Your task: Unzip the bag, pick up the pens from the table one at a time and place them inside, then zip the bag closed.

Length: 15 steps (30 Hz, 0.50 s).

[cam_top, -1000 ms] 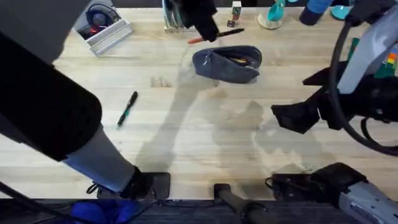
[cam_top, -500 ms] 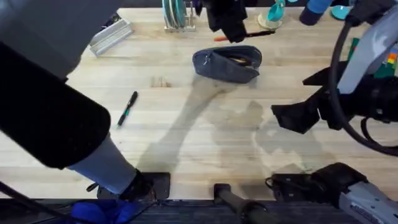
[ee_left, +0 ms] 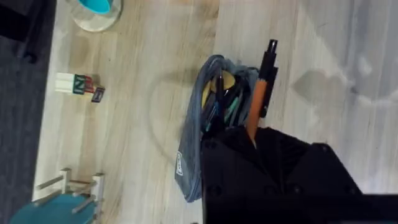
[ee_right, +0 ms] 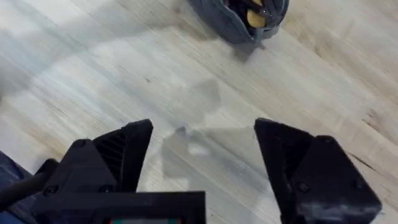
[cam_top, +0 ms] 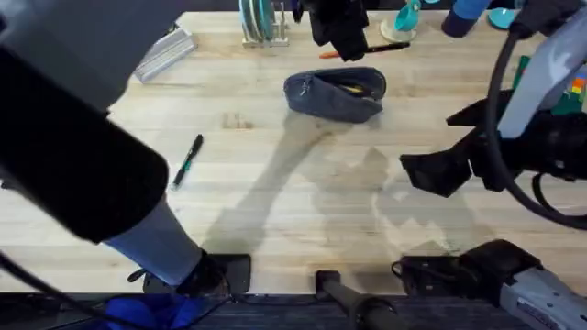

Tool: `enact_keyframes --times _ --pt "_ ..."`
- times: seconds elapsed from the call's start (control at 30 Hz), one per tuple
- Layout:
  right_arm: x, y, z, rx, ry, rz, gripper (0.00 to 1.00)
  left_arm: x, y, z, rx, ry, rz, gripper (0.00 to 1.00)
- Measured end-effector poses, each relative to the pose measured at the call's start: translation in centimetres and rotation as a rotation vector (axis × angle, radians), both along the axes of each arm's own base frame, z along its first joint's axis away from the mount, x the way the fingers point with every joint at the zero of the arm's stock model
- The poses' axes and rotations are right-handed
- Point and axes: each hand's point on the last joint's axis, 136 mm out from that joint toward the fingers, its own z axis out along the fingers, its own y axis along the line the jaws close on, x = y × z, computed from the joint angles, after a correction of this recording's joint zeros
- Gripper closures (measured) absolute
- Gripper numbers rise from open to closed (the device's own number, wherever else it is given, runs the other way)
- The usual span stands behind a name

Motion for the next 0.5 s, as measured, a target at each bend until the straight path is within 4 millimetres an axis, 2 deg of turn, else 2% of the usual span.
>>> enact_keyframes --times 0.33,0.5 --pt "0.0 0.0 0.0 0.0 0.0 0.0 0.005 1.7 -1.0 -4.5 0.035 0.061 0.0 0.962" --pt "0.0 0.0 0.0 0.0 0.0 0.0 0.005 2.4 -1.4 -6.0 0.041 0.071 0.0 0.962"
